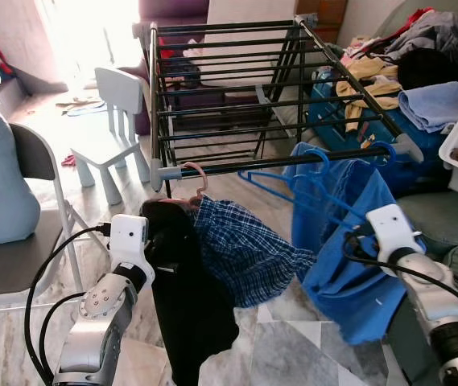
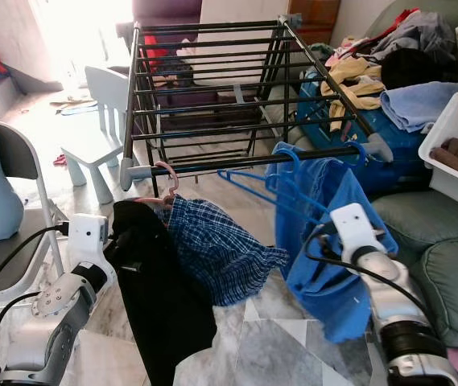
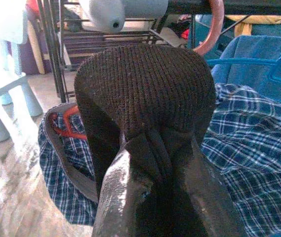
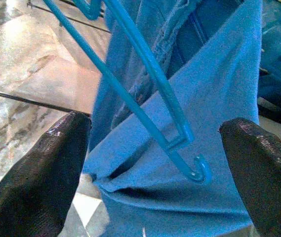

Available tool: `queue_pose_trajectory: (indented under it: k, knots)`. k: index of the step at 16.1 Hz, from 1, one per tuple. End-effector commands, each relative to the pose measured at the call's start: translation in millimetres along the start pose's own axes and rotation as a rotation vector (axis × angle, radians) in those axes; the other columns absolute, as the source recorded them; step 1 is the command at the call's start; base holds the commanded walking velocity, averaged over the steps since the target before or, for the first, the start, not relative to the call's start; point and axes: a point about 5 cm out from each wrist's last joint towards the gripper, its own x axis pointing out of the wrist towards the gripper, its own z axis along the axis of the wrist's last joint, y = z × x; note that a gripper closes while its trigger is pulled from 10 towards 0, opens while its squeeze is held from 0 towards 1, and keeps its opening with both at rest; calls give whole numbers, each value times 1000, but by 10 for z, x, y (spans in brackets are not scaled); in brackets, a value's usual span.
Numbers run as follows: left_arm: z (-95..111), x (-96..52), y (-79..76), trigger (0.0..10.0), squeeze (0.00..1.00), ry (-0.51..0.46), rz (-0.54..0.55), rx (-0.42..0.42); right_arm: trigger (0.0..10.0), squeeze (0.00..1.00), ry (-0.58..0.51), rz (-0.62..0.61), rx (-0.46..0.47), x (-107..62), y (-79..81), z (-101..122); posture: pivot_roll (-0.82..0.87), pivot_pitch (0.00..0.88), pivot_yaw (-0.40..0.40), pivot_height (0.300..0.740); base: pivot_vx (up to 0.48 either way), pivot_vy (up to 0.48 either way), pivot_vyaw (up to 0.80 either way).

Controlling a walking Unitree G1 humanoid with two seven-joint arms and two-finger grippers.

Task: Hang hanger

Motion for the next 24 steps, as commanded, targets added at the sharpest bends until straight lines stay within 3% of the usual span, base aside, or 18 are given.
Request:
queue_pose_trajectory:
  k: [1, 11, 12, 14, 24]
  knots:
    - [128, 9, -7, 10000, 0, -46, -6, 19, 10000, 0, -28, 11, -11, 22, 5, 75, -63, 0, 12, 740, 0, 0, 0]
    - [150, -10, 27, 10000, 0, -12, -5, 37, 10000, 0, -39, 170, -150, 196, -80, 310, -24, 0, 23, 740, 0, 0, 0]
    - [159, -32, 43, 10000, 0, -6, -4, 44, 392, 0, -34, 191, -155, 224, -78, 353, -10, 0, 25, 740, 0, 0, 0]
    - [160, -50, 52, 10000, 0, 2, -6, 51, 0, 0, -16, 190, -157, 238, -77, 347, 1, 0, 25, 740, 0, 0, 0]
    - [176, -71, 57, 10000, 0, 29, -21, 81, 0, 0, 21, 278, -77, 236, 78, 186, 18, 0, 37, 740, 0, 0, 0]
